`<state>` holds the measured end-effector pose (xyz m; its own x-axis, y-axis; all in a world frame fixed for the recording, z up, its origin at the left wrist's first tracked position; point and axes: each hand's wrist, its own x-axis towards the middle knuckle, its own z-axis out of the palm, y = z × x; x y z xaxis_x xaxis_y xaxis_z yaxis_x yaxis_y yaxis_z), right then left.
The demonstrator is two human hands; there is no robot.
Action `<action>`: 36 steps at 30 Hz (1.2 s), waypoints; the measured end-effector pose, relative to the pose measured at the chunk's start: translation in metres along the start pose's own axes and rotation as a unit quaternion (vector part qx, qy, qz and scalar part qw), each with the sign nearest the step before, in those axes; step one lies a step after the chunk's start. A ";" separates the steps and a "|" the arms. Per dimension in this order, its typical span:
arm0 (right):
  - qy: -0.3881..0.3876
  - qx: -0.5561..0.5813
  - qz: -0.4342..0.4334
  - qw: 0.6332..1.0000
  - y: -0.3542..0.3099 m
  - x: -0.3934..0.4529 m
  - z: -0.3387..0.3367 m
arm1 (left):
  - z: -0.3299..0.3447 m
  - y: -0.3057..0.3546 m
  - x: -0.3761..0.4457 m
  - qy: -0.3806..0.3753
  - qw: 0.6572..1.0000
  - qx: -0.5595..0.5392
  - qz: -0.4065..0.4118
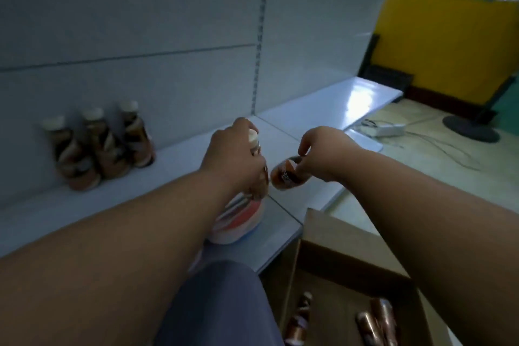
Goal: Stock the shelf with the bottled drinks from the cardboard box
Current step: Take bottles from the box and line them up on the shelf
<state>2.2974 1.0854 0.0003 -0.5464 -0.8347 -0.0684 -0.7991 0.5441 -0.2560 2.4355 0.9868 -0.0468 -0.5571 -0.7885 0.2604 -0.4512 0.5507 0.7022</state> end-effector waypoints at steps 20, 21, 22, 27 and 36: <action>0.111 0.101 -0.167 0.974 -0.188 0.172 0.044 | -0.134 -0.112 0.126 -0.011 0.962 0.252 0.100; 0.107 0.104 -0.164 0.975 -0.188 0.181 0.048 | -0.128 -0.113 0.130 -0.009 0.955 0.279 0.096; 0.101 0.110 -0.159 0.976 -0.188 0.189 0.052 | -0.123 -0.113 0.135 -0.012 0.948 0.306 0.088; 0.030 0.137 -0.160 0.977 -0.189 0.215 0.066 | -0.115 -0.120 0.151 -0.054 0.918 0.391 0.047; 0.013 0.098 -0.214 0.972 -0.209 0.229 0.081 | -0.111 -0.138 0.164 -0.029 0.916 0.400 0.024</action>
<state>2.3596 0.7731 -0.0400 -0.1834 -0.9771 0.1079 -0.8930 0.1197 -0.4338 2.4837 0.7511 -0.0275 -0.6155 -0.7549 0.2264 -0.7786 0.6270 -0.0260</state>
